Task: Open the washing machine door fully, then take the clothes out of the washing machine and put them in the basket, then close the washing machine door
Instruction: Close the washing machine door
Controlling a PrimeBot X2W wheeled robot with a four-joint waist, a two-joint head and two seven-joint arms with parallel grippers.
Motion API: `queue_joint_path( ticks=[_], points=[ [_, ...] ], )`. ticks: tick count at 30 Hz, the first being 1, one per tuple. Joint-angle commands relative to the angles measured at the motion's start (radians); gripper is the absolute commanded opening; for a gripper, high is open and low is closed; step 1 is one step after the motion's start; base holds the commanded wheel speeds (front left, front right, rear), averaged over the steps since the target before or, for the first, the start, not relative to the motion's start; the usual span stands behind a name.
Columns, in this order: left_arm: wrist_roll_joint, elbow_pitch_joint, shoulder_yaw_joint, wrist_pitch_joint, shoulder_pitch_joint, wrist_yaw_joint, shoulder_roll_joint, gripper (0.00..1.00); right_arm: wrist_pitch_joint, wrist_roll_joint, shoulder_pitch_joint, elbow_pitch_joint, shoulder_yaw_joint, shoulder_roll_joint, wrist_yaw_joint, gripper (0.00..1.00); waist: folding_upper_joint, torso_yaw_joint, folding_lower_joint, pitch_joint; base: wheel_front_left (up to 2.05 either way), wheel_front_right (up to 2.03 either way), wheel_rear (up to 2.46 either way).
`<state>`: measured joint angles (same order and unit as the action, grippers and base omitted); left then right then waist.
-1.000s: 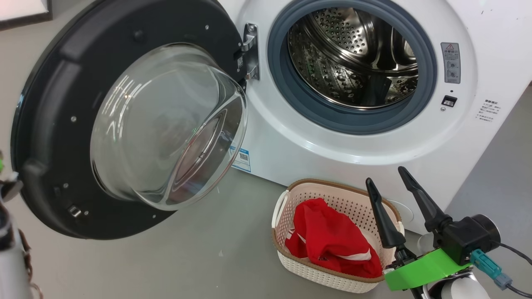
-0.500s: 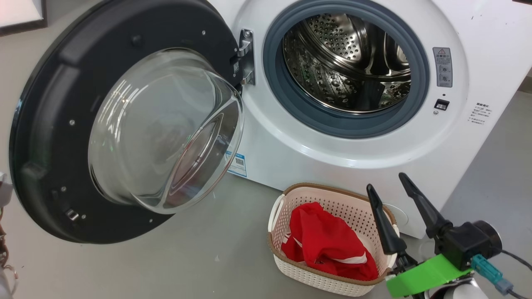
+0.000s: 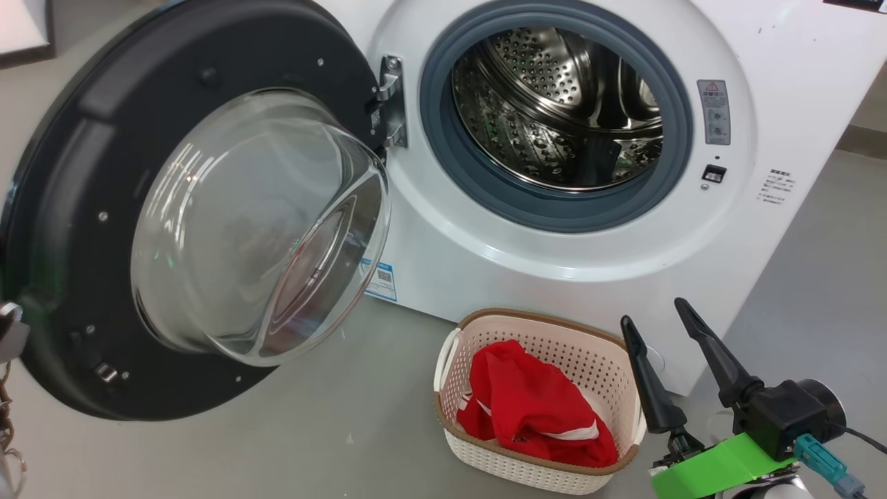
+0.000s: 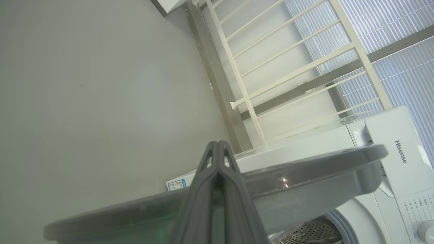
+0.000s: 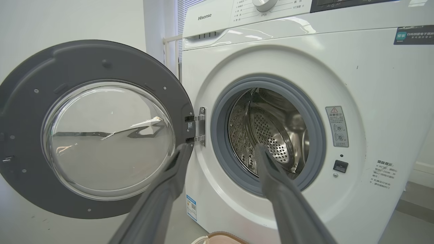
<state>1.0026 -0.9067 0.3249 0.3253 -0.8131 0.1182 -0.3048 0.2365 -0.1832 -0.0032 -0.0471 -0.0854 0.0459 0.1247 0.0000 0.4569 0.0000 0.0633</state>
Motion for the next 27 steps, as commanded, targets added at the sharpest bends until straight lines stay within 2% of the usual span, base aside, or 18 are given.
queue_joint_path(
  ticks=[1, 13, 27],
  points=[
    [0.004, 0.016, 0.01, 0.012, -0.042, -0.013, -0.049, 0.0, 0.004, -0.006, -0.021, 0.029, -0.021, 0.004, 0.006, 1.0, 0.0, -0.006, 0.0, -0.003, 0.0, 0.0, 0.0],
    [0.028, -0.028, -0.014, 0.118, -0.042, -0.072, -0.056, 0.0, 0.009, -0.009, -0.019, 0.027, -0.018, 0.004, 0.006, 1.0, 0.0, -0.009, 0.0, -0.007, 0.0, 0.0, 0.0],
    [0.077, -0.003, -0.016, 0.222, 0.0, -0.12, -0.029, 0.0, 0.015, -0.018, -0.023, 0.011, -0.029, 0.004, 0.006, 1.0, 0.0, 0.018, 0.0, -0.002, 0.0, 0.0, 0.0]
  ],
)
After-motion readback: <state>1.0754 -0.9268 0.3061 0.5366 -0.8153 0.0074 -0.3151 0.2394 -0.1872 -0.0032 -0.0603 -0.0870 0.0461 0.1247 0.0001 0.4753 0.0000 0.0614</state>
